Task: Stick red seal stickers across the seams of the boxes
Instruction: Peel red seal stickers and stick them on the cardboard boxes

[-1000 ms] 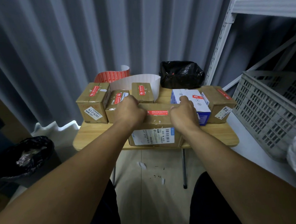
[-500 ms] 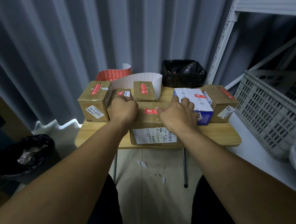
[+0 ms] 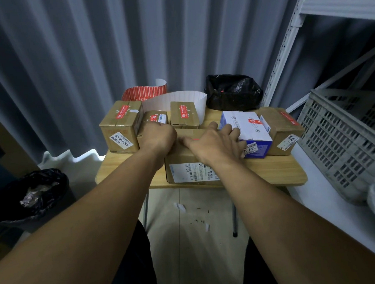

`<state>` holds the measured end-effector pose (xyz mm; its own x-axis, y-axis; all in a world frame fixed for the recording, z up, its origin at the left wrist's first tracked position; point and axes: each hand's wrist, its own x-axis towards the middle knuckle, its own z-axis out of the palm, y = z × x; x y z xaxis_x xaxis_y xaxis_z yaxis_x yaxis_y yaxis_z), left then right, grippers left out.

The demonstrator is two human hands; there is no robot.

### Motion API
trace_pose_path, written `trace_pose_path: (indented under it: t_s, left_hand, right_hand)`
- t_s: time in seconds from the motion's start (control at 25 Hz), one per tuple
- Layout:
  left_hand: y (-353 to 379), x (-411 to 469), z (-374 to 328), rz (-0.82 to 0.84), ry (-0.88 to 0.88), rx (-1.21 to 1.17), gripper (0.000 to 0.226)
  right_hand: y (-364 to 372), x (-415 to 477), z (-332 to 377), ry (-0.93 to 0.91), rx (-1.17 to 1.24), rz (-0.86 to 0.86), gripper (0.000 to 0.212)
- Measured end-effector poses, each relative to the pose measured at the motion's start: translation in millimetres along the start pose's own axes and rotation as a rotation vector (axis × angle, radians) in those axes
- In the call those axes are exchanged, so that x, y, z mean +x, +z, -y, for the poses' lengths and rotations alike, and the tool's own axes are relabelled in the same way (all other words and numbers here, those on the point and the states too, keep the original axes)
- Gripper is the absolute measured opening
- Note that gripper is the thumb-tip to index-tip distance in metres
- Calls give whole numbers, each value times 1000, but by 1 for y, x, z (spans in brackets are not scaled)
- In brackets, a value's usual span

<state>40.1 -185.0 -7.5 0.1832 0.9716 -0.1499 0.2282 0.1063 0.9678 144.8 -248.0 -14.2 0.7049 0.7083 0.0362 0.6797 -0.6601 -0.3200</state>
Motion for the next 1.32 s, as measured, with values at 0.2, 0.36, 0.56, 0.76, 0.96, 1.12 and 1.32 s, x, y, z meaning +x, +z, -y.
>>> trace_pose_path:
  t_s: [0.2, 0.36, 0.56, 0.76, 0.96, 1.12, 1.32]
  left_hand:
    - [-1, 0, 0, 26, 31, 82, 17]
    - [-3, -1, -2, 40, 53, 109, 21]
    - [-1, 2, 0, 27, 79, 126, 19]
    - [0, 2, 0, 24, 87, 143, 20]
    - [3, 2, 0, 26, 102, 167, 5]
    - [8, 1, 2, 36, 76, 225, 34]
    - [5, -3, 2, -30, -47, 147, 36]
  right_hand:
    - [-3, 1, -2, -9, 9, 10, 92]
    - [-5, 3, -5, -34, 28, 10, 85]
    - [-10, 5, -21, -92, 124, -30, 71]
    - [-12, 9, -37, -104, 268, -67, 55]
    - [-6, 6, -43, -105, 319, -119, 49]
    - [-10, 3, -46, -4, 369, -76, 60]
    - [-10, 1, -55, 155, 486, 53, 72]
